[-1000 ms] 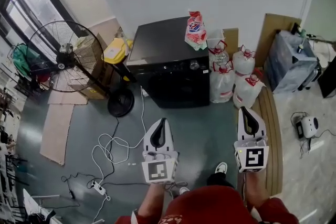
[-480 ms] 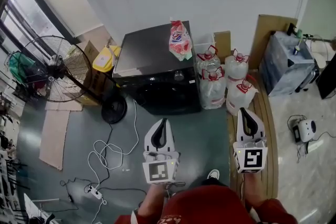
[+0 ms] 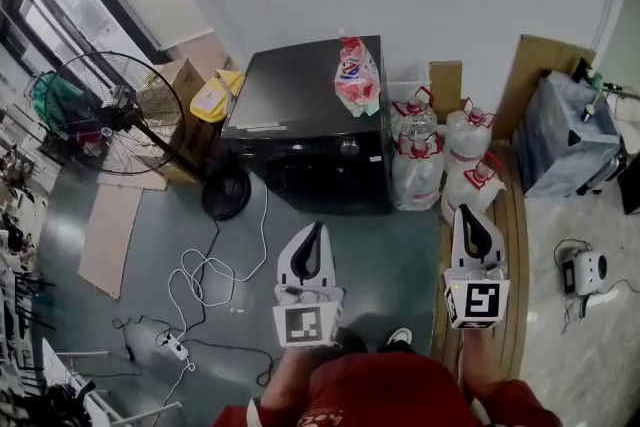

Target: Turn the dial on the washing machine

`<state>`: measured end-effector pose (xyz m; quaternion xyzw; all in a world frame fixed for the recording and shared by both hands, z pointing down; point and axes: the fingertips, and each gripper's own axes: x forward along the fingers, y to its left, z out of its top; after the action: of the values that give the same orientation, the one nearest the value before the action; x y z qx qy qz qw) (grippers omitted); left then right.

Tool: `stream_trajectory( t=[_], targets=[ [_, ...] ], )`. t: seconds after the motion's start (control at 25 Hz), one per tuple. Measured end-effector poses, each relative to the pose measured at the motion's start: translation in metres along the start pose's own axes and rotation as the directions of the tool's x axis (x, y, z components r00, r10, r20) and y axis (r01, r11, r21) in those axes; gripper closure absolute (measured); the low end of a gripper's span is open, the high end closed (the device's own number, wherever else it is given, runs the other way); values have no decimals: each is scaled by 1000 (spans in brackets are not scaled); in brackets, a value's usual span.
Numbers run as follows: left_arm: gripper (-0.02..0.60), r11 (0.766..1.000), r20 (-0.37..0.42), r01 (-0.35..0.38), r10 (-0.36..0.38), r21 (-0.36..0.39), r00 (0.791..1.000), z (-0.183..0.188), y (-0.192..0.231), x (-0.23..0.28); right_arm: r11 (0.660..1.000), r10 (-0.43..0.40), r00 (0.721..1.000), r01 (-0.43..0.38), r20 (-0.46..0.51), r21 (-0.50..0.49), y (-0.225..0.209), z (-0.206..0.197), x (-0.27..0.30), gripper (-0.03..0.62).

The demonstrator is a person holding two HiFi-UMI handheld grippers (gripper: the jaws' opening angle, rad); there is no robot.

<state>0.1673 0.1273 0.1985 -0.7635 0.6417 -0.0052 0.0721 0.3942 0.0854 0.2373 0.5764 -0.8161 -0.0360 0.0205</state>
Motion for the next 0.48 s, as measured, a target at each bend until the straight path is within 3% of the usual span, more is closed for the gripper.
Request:
stream_trajectory(
  t=[0.24,0.48],
  targets=[
    [572,1000,6,4,-3,-29,1000,-15,36,22,1000,5,1000,-5,-19,-17,25,-6,41,585],
    [572,998,12,27,-26,-62,1000,-37,102,57,999,-8,999,7,-34,-44,70,-7,102,585]
  ],
)
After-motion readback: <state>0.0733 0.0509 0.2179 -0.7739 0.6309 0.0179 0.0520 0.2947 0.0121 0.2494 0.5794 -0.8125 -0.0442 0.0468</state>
